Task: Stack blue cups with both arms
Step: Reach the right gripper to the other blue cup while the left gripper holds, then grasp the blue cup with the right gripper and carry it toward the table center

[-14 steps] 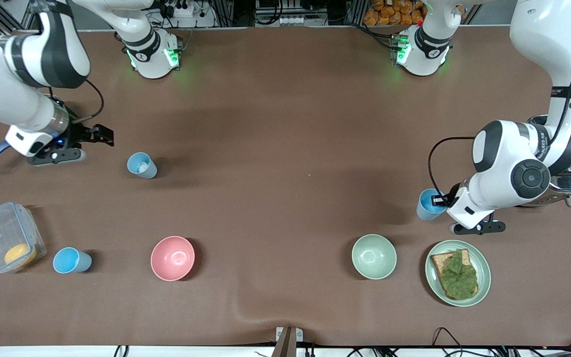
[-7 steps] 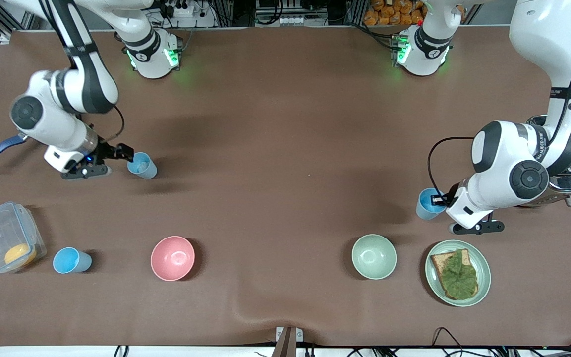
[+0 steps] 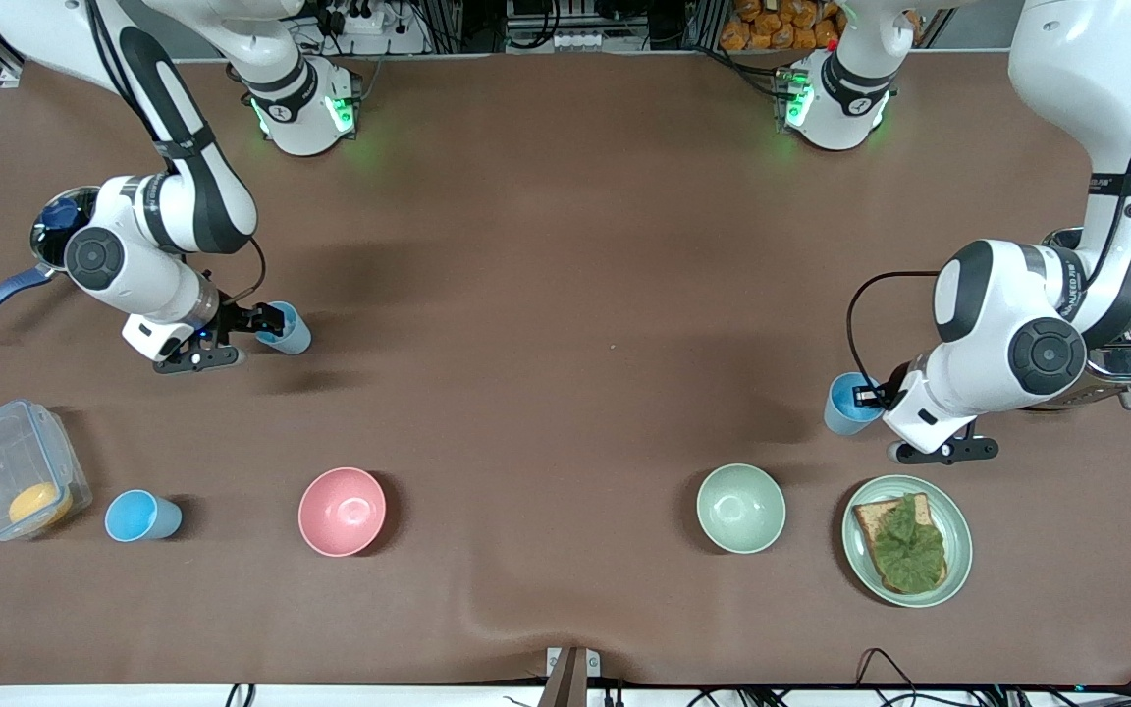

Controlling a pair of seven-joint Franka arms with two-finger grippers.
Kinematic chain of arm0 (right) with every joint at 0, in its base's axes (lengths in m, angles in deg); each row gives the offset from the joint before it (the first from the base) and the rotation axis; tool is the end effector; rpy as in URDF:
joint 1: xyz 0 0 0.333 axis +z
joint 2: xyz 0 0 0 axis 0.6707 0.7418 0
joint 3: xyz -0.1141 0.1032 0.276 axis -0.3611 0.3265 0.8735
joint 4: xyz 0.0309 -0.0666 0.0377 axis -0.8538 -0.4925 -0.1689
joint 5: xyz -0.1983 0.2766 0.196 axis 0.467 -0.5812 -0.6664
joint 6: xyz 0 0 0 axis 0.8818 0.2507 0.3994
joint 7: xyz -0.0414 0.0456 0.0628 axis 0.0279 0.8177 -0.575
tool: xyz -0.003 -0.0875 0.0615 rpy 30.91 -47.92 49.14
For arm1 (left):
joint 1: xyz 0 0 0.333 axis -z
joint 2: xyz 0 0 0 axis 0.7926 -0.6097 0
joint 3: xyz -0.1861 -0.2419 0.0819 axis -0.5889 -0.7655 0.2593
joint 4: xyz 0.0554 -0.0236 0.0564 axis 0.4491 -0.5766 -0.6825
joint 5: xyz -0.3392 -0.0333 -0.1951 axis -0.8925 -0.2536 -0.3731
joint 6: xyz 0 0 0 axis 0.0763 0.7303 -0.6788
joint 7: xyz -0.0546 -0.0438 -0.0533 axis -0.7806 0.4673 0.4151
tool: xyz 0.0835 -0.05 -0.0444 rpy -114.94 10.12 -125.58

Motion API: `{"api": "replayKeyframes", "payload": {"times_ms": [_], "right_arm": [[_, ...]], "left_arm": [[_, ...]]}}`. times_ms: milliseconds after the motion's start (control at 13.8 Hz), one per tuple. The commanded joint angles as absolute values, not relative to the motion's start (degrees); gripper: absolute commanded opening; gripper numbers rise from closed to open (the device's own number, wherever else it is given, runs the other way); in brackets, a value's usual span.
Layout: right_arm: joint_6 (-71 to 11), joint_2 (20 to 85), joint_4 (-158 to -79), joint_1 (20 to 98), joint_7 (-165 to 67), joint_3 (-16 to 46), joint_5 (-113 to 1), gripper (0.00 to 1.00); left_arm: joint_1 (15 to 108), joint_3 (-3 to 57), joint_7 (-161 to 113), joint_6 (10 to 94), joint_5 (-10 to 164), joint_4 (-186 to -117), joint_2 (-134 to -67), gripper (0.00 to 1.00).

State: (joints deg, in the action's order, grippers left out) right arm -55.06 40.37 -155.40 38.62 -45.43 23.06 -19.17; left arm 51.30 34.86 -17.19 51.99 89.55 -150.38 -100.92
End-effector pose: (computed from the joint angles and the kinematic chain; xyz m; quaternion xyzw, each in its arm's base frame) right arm 0.4977 -0.0059 0.2351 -0.9961 -0.0699 0.0539 0.0084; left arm 0.6414 -0.0874 0.3151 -0.9975 -0.0273 0.0657 0.0034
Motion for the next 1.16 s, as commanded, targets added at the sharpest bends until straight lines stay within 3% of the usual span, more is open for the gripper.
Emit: {"api": "replayKeyframes", "payload": {"times_ms": [0, 218, 436, 655, 800, 1091], "right_arm": [[-54.6, 40.6, -155.1, 38.4, -45.3, 23.5, -18.9, 0.78], [-53.5, 40.7, -154.8, 39.1, -47.0, 23.6, -19.3, 0.35], [-51.6, 40.6, -154.5, 40.8, -51.2, 23.8, -19.4, 0.00], [-49.5, 39.9, -152.9, 42.8, -52.4, 24.1, -19.5, 0.00], [-43.8, 39.7, -148.6, 45.6, -55.0, 24.1, -19.6, 0.00], [-37.0, 39.6, -141.4, 55.4, -64.2, 24.1, -21.8, 0.00]], "left_arm": [[51.2, 34.8, -17.6, 51.3, 89.7, -150.2, -100.7, 0.00], [51.3, 34.8, -17.6, 51.3, 89.7, -150.2, -100.7, 0.00], [51.3, 34.8, -17.6, 51.3, 89.7, -150.2, -100.7, 0.00], [51.3, 34.8, -17.6, 51.3, 89.7, -150.2, -100.7, 0.00], [51.2, 34.8, -17.6, 51.3, 89.7, -150.2, -100.8, 0.00], [51.2, 34.8, -17.6, 51.3, 89.7, -150.2, -101.0, 0.00]]}}
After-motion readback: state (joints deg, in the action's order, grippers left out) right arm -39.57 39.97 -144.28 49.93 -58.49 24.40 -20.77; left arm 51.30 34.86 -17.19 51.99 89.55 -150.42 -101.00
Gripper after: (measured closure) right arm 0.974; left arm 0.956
